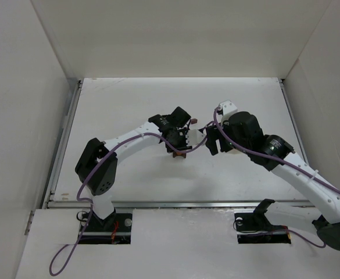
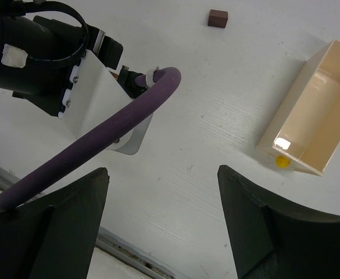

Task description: Build the wood block tower

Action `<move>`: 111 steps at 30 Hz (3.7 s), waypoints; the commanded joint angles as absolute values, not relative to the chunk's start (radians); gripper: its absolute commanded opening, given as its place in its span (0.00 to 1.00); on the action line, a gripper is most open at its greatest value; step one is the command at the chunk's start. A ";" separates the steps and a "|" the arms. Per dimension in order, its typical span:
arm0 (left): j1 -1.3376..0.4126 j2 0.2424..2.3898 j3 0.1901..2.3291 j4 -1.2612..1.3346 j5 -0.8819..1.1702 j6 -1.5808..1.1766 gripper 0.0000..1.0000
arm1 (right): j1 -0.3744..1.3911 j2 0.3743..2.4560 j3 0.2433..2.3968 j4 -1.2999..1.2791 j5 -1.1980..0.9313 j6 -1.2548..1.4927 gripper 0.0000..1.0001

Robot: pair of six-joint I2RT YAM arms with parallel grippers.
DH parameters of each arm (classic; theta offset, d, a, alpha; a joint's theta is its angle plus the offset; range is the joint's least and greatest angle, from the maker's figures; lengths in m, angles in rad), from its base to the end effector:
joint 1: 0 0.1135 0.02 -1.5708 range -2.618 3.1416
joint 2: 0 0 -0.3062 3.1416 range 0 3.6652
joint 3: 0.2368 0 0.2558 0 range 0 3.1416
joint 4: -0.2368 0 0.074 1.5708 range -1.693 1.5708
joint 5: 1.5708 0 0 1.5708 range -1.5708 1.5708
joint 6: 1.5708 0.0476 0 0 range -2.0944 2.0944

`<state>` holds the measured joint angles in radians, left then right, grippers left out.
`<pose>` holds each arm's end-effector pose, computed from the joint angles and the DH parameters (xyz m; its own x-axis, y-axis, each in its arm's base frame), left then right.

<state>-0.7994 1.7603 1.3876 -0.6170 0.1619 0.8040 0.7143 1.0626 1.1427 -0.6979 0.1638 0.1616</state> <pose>0.2716 -0.2904 0.2784 0.1497 0.8656 -0.4779 0.9534 0.0018 0.3018 0.1658 0.1335 0.3906 -0.5198 -0.2406 -0.8197 -0.4683 0.8827 0.0379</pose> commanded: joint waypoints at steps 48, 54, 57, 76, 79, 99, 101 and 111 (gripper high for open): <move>-0.847 1.758 1.368 -0.603 0.196 0.870 0.41 | 0.710 1.077 1.141 -0.609 0.175 0.186 0.82; -0.847 1.749 1.368 -0.603 0.164 0.870 0.41 | 0.710 1.077 1.132 -0.609 0.175 0.186 0.82; -0.847 1.749 1.358 -0.603 0.164 0.870 0.41 | 0.710 1.077 1.132 -0.609 0.175 0.186 0.82; -0.847 1.740 1.348 -0.574 0.117 0.861 0.41 | 0.710 1.077 1.132 -0.600 0.156 0.186 0.82; -0.847 1.730 1.348 -0.583 0.147 0.861 0.41 | 0.710 1.077 1.132 -0.600 0.156 0.186 0.82; -0.787 1.519 1.339 -0.646 0.280 0.796 0.67 | 0.654 1.143 1.314 -0.580 0.159 0.247 0.86; -0.773 1.487 1.327 -0.646 0.290 0.766 0.67 | 0.623 1.182 1.389 -0.580 0.169 0.247 0.87; -0.620 1.301 1.174 -0.520 0.220 0.566 0.68 | 0.503 1.684 1.735 -0.705 0.153 0.247 0.79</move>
<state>-0.6537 1.3418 1.2419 -0.5762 0.2539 0.6514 0.5163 1.5795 1.6642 -0.6476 0.1417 0.2398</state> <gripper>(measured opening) 0.680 0.803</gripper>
